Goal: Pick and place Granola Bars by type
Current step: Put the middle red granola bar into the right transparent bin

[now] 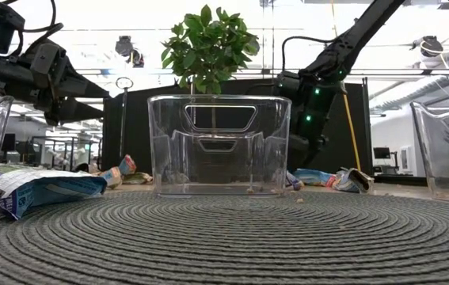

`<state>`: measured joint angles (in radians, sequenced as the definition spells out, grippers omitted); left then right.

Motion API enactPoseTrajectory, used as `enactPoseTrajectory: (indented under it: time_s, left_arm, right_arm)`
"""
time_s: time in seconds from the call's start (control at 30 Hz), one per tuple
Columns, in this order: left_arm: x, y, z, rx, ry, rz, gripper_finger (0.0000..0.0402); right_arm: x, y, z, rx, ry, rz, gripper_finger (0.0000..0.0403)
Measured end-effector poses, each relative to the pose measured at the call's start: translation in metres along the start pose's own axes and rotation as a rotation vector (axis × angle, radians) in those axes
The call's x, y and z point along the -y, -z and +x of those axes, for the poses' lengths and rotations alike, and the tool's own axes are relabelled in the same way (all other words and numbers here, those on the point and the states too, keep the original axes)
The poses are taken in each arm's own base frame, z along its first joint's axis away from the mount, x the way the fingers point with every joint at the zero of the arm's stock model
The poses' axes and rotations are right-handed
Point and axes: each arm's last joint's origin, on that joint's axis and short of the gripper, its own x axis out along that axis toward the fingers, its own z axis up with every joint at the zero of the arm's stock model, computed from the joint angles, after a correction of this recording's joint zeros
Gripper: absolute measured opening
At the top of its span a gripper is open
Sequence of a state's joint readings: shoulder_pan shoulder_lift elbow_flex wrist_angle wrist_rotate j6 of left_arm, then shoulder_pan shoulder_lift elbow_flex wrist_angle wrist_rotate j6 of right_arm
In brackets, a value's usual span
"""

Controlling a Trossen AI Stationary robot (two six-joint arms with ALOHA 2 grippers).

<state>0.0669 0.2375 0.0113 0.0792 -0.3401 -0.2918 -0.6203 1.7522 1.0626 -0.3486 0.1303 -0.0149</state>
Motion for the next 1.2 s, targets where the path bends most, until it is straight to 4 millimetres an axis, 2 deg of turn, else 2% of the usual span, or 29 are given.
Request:
enactPoseTrajectory:
  time_s: [0.3,0.7,1.0,1.2]
  left_arm:
    - [0.0,0.0,0.0,0.001,0.0,0.0,0.0379]
    - [0.0,0.0,0.0,0.0,0.0,0.0,0.0379]
    - [0.0,0.0,0.0,0.001,0.0,0.0,0.0379]
    - [0.0,0.0,0.0,0.0,0.0,0.0,0.0379]
  right_arm:
    - [-0.002,-0.001,-0.001,0.006,-0.015,0.004,0.0313]
    - [-0.01,0.014,0.003,-0.107,-0.059,-0.002,0.0307]
    - [-0.01,0.028,0.007,-0.145,-0.034,-0.014,0.0244]
    - [-0.01,0.028,0.008,-0.145,-0.012,-0.023,0.0159]
